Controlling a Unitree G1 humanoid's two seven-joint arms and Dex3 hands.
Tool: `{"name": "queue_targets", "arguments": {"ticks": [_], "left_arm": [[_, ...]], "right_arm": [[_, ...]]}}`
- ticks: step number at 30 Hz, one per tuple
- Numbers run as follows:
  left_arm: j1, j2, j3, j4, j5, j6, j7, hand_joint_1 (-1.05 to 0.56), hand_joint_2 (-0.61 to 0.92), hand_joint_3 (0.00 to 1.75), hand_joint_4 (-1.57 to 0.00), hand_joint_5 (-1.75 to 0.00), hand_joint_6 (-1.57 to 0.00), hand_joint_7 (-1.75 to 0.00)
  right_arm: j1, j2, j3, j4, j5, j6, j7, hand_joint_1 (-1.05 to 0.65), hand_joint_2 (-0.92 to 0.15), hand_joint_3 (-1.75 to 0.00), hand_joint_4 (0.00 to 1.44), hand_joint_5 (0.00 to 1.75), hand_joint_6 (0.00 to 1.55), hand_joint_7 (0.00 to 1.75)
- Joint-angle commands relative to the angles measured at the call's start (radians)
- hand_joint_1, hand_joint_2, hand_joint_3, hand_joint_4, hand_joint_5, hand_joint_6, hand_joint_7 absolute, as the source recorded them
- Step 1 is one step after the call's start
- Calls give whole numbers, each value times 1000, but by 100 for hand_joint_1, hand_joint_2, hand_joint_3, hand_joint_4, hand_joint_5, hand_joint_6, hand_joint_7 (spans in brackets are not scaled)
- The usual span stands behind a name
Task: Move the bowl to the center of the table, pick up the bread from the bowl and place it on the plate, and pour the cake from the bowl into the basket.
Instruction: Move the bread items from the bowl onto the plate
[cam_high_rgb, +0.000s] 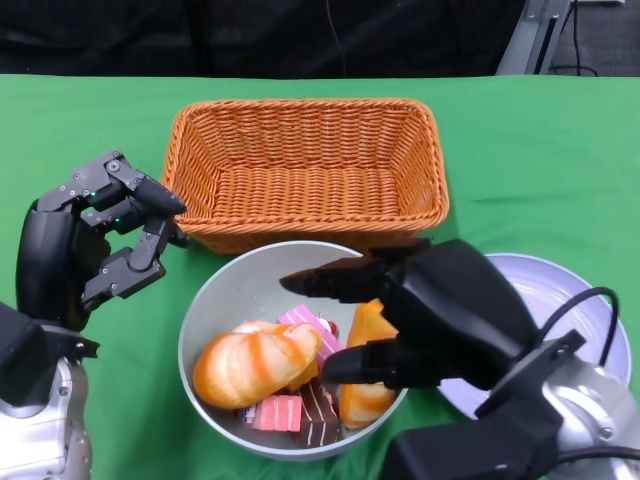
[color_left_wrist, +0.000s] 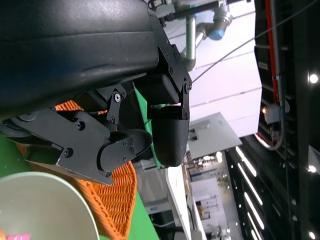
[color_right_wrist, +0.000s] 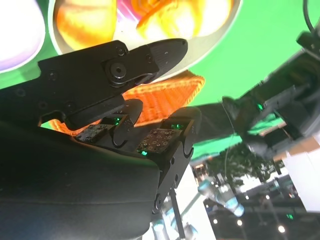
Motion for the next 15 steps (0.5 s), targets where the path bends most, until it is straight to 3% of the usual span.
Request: {"name": "queue_targets", "arguments": {"ticks": [1,10,15], "left_arm": [[-2,11,10,-25,-2,6,25,-10,77,74,-76,-152,-80,-126],[-2,8,17,-50,-21,32,45,-10,80,65,-81,-152,-82,-125],[5,3,17,-64,-3,17,64,-12,86,53,-83,-147,-82,-123]], "right_arm": [[-17,11,24,24,-13,19,-15,-81,-92,-2,70,14,64,0],[-49,11,95,58,-59,78,31,-83,-92,-5,63,7,57,0],[-67,10,156,115,-167,76,-42,-84,-92,-3,61,5,57,0]]}}
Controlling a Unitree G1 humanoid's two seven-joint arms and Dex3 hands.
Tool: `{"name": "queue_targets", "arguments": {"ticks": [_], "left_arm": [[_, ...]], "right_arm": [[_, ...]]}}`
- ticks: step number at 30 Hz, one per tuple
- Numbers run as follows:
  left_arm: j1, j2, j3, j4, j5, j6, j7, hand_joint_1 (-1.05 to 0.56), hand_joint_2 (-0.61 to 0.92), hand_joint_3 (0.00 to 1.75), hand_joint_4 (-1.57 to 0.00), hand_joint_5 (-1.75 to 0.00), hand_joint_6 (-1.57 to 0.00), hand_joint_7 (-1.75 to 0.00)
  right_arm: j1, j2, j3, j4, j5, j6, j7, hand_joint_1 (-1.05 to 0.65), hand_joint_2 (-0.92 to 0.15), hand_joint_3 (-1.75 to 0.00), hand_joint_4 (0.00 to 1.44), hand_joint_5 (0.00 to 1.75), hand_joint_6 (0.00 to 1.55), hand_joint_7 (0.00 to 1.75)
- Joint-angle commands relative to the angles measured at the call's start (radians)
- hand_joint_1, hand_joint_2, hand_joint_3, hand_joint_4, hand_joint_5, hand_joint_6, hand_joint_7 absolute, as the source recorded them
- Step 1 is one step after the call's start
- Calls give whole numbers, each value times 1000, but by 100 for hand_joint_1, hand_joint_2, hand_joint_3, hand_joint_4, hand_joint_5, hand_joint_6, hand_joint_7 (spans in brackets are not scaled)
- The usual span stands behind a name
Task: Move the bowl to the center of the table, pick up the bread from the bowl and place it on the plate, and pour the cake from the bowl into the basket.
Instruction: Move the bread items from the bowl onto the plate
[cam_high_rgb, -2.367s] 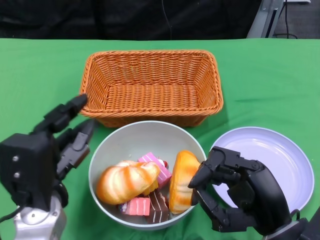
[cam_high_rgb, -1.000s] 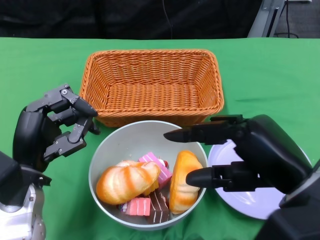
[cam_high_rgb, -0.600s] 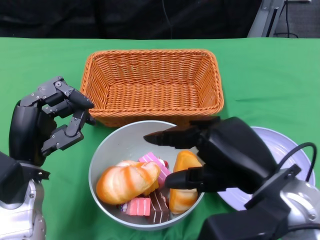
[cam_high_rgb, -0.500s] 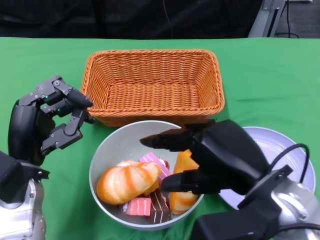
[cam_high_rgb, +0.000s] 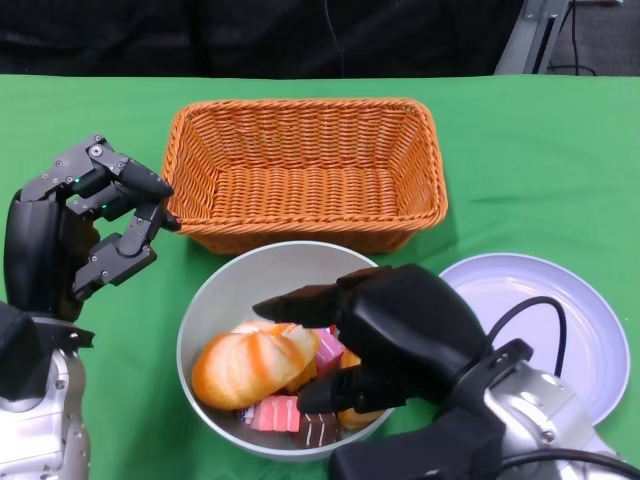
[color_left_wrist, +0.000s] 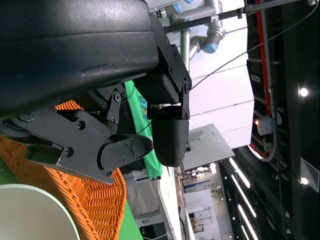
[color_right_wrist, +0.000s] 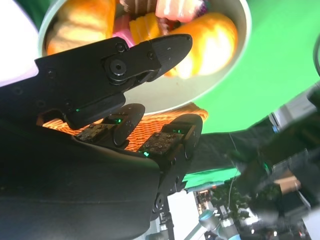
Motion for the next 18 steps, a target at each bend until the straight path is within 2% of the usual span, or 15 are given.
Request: {"name": "queue_targets", "arguments": {"ticks": [1,4,11,18], "left_arm": [[5,7,8,-23,-6,-8,12,-12,89,47,-82,-147,-82,-122],[10,5,7,-38,-8,-9,12,-13,92,41,-82,-148,-82,-121],[19,-1,4,-63,-15,-3,7,-13,92,40,-82,-148,-82,-120],[26,-6,-2,-83,-9,-1,10,-11,92,41,-83,-148,-82,-123]], "right_arm": [[-22,-2,33,44,-66,0,-62,-83,-91,-3,61,5,57,0],[-34,5,57,93,-101,-1,-105,-81,-90,-1,61,4,57,0],[-61,19,98,166,-169,29,-158,-80,-92,-2,61,3,57,0],[-92,46,135,273,-235,55,-293,-78,-92,-3,63,3,57,0]]}}
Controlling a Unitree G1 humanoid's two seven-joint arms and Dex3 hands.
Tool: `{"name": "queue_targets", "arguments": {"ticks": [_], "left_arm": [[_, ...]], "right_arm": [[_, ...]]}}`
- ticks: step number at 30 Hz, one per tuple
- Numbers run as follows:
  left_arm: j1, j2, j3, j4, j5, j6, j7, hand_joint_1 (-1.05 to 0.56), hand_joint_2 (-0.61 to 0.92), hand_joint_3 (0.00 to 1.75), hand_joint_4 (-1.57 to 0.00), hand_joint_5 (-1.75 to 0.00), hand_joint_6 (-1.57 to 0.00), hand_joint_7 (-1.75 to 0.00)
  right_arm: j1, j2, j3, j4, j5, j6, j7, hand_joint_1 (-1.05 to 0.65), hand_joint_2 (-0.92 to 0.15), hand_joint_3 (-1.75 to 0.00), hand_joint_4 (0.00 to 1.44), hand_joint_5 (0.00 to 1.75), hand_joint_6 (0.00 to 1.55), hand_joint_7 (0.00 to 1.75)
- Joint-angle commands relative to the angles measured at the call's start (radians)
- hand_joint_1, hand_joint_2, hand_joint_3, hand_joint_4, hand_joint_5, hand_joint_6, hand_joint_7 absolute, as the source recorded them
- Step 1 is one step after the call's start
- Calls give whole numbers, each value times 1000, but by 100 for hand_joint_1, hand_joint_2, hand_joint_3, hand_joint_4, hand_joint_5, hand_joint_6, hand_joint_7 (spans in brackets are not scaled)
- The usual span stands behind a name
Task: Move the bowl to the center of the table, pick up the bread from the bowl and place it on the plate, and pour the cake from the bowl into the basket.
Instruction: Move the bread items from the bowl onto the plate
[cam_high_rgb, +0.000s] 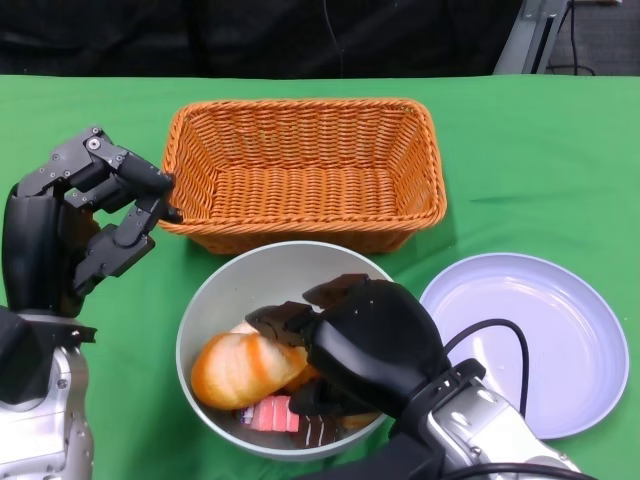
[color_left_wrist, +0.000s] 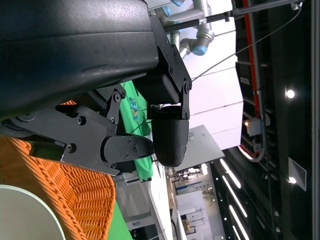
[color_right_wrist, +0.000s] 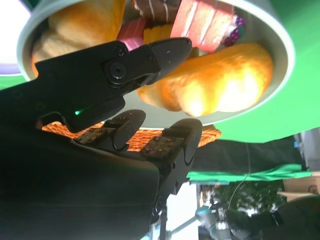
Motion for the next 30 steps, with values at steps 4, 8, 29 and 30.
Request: {"name": "queue_targets", "arguments": {"ticks": [4,8,29,30], "left_arm": [[16,4,2,-19,2,-13,12,-10,92,42,-83,-148,-83,-123],[16,4,1,-19,4,-13,13,-11,92,42,-83,-148,-82,-123],[18,1,-3,-22,-2,6,16,-11,92,43,-82,-150,-82,-123],[17,0,-3,-21,-1,7,18,-10,91,44,-82,-150,-82,-122]], "right_arm": [[-41,30,20,87,-20,20,-104,-77,-92,-5,64,3,57,0],[-63,44,27,140,-10,28,-143,-74,-92,-5,65,3,57,0],[-151,40,55,290,70,-38,-137,-48,-92,-6,100,18,82,9],[-156,37,48,312,91,-75,-178,-44,-92,-5,109,23,93,11]]}}
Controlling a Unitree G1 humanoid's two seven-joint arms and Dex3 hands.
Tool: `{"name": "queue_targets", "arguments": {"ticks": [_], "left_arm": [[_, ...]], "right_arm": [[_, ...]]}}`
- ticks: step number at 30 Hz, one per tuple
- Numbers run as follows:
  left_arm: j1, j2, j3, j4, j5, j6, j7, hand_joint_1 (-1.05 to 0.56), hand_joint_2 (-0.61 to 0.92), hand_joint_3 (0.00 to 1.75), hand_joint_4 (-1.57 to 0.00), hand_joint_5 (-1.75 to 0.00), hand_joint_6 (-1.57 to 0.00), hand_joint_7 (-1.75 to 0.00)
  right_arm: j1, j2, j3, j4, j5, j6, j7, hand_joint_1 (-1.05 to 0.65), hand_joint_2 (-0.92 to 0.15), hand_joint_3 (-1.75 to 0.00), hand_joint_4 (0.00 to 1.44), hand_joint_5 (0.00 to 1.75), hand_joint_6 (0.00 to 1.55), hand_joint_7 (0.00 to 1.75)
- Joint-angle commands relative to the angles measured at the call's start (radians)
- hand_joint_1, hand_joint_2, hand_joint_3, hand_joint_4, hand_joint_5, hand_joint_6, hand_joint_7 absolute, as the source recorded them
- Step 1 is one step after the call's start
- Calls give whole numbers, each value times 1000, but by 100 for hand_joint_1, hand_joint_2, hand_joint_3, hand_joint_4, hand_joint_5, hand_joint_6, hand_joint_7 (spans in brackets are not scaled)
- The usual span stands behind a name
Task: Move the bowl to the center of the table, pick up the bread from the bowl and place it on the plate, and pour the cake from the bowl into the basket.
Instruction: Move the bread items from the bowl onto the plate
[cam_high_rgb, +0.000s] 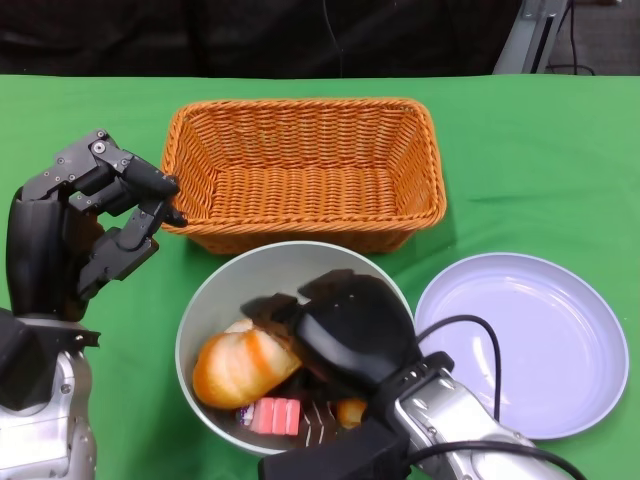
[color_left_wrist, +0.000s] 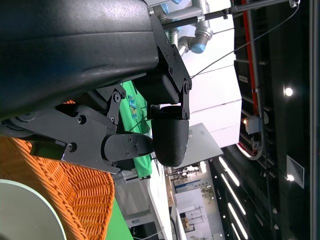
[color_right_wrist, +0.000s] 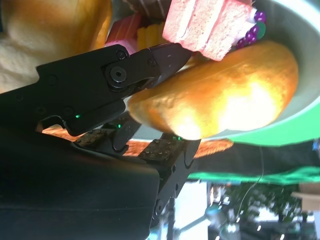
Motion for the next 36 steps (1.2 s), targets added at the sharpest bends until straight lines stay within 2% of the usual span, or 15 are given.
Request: {"name": "queue_targets", "arguments": {"ticks": [1,2,3,4,6,7,12,16,20,21,22,23,28,33,36], "left_arm": [[3,5,7,-5,-5,8,17,-10,91,45,-82,-149,-83,-121],[2,4,7,-5,-5,10,19,-10,90,46,-82,-149,-83,-120],[1,3,7,-3,-6,11,20,-10,89,47,-82,-149,-84,-119],[0,4,7,-1,-8,10,18,-10,89,48,-82,-148,-84,-119],[-1,6,7,3,-13,11,12,-9,89,49,-82,-149,-85,-118],[-1,6,7,3,-13,11,11,-9,88,51,-82,-149,-85,-118],[-1,6,6,4,-12,11,11,-8,85,56,-82,-150,-85,-119],[-1,5,9,13,-4,-1,18,-9,84,58,-82,-150,-84,-119],[-1,5,10,15,-3,-3,19,-9,84,59,-82,-150,-84,-119],[-1,6,11,17,-8,-3,15,-9,84,59,-82,-150,-84,-118],[-2,7,13,20,-10,-3,14,-8,83,60,-82,-149,-84,-118],[-3,8,14,23,-10,-5,14,-9,83,61,-82,-149,-84,-118],[-6,13,18,29,5,-10,27,-9,81,63,-83,-147,-84,-118],[-11,16,20,38,-2,-18,18,-9,80,66,-83,-148,-84,-119],[-13,19,22,41,-6,-13,17,-7,77,71,-84,-147,-84,-120]], "right_arm": [[-34,-22,-17,67,67,-104,-89,-41,-92,-4,111,32,102,8],[-42,-24,-21,89,81,-134,-123,-41,-92,-2,107,53,110,6],[-50,-26,-23,111,92,-162,-157,-40,-92,-1,98,85,116,4],[-57,-27,-26,129,105,-189,-184,-39,-91,0,93,102,119,3],[-68,-26,-33,159,130,-234,-217,-38,-92,0,85,130,121,2],[-72,-25,-37,170,141,-250,-225,-38,-92,0,83,135,121,1],[-82,-22,-41,196,153,-276,-242,-37,-92,-1,81,138,121,1],[-87,-21,-70,220,215,-348,-270,-36,-90,0,78,138,121,1],[-93,-19,-80,240,230,-379,-295,-31,-91,0,75,144,122,1],[-94,-23,-95,235,247,-399,-302,-30,-91,0,75,140,121,1],[-93,-27,-111,225,266,-414,-307,-29,-92,-1,77,129,121,1],[-89,-30,-128,206,285,-419,-298,-28,-92,-2,80,125,121,0],[-54,-54,-181,113,338,-406,-236,-24,-92,-2,79,130,121,1],[-10,-78,-225,25,394,-400,-157,-23,-92,-3,84,118,122,1],[20,-100,-249,-32,412,-413,-137,-21,-91,-3,87,121,125,3]]}}
